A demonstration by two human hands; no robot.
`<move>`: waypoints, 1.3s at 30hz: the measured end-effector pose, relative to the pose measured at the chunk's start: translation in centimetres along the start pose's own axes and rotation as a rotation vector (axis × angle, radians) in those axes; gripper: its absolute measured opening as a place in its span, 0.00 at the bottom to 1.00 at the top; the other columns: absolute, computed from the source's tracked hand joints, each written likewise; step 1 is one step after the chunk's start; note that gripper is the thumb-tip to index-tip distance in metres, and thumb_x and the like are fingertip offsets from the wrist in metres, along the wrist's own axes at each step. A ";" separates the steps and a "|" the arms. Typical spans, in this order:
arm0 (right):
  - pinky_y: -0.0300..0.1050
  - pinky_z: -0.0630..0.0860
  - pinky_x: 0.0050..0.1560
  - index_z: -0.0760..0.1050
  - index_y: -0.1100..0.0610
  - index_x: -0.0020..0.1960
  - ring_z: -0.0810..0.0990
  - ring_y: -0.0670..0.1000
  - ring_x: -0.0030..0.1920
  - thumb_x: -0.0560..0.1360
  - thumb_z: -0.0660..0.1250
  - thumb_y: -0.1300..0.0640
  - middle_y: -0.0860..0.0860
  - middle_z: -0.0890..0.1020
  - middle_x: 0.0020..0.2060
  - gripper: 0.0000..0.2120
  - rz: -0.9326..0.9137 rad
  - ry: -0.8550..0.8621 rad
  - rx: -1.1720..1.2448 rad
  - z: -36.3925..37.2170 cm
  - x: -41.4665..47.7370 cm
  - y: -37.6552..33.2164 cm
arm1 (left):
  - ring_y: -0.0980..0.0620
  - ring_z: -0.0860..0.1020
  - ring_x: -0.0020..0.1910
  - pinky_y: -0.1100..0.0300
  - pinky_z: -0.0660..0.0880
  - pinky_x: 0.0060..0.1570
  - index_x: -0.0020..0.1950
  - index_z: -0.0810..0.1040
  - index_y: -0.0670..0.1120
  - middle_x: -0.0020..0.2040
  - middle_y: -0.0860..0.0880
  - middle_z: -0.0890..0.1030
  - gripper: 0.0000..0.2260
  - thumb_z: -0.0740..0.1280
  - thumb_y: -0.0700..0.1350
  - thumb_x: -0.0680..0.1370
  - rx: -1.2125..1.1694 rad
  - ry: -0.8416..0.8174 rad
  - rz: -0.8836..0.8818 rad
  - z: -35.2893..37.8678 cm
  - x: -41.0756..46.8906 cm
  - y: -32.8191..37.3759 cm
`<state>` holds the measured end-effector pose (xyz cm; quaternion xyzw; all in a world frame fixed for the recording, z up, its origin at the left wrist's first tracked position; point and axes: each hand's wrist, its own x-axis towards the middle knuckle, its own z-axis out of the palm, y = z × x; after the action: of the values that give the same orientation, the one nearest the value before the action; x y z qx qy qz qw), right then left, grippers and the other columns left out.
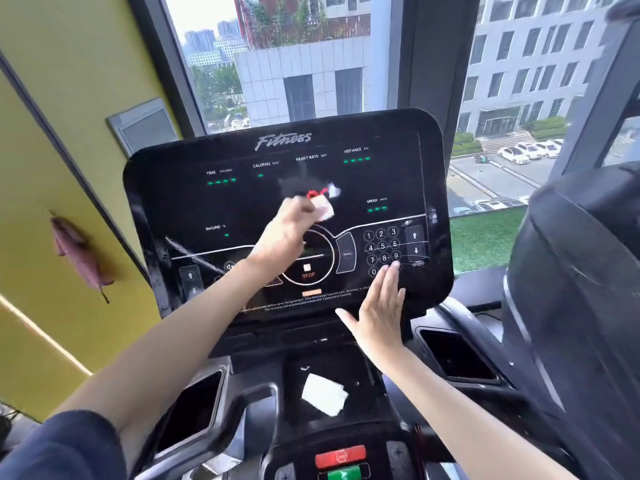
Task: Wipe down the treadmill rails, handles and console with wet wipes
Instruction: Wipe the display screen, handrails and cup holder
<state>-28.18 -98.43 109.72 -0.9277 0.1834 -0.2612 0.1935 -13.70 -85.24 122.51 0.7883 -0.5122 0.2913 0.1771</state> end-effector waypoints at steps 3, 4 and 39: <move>0.61 0.50 0.71 0.42 0.72 0.73 0.41 0.62 0.75 0.68 0.74 0.41 0.67 0.42 0.73 0.56 -0.008 -0.012 0.005 0.1 -0.1 0.0 | 0.46 0.70 0.49 0.50 0.78 0.43 0.62 0.76 0.42 0.54 0.47 0.70 0.31 0.61 0.21 0.62 -0.016 0.055 -0.079 1.5 -0.6 0.5; 0.61 0.50 0.71 0.41 0.71 0.73 0.41 0.62 0.75 0.68 0.73 0.41 0.67 0.41 0.73 0.56 -0.007 -0.008 0.006 0.2 -0.1 0.0 | 0.45 0.70 0.50 0.49 0.78 0.42 0.63 0.76 0.43 0.54 0.47 0.71 0.31 0.61 0.22 0.63 -0.008 -0.052 0.016 2.5 -1.8 1.2; 0.56 0.38 0.74 0.25 0.63 0.69 0.32 0.59 0.75 0.72 0.66 0.38 0.62 0.31 0.73 0.56 0.157 -0.139 0.080 -3.4 0.9 3.7 | 0.47 0.67 0.47 0.54 0.77 0.35 0.57 0.77 0.40 0.51 0.46 0.69 0.23 0.63 0.27 0.63 0.193 -0.155 0.405 2.7 4.2 3.6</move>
<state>-30.24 -102.92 111.09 -0.9179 0.2309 -0.1876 0.2626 -14.92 -91.26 123.02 0.7026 -0.6419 0.3071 -0.0011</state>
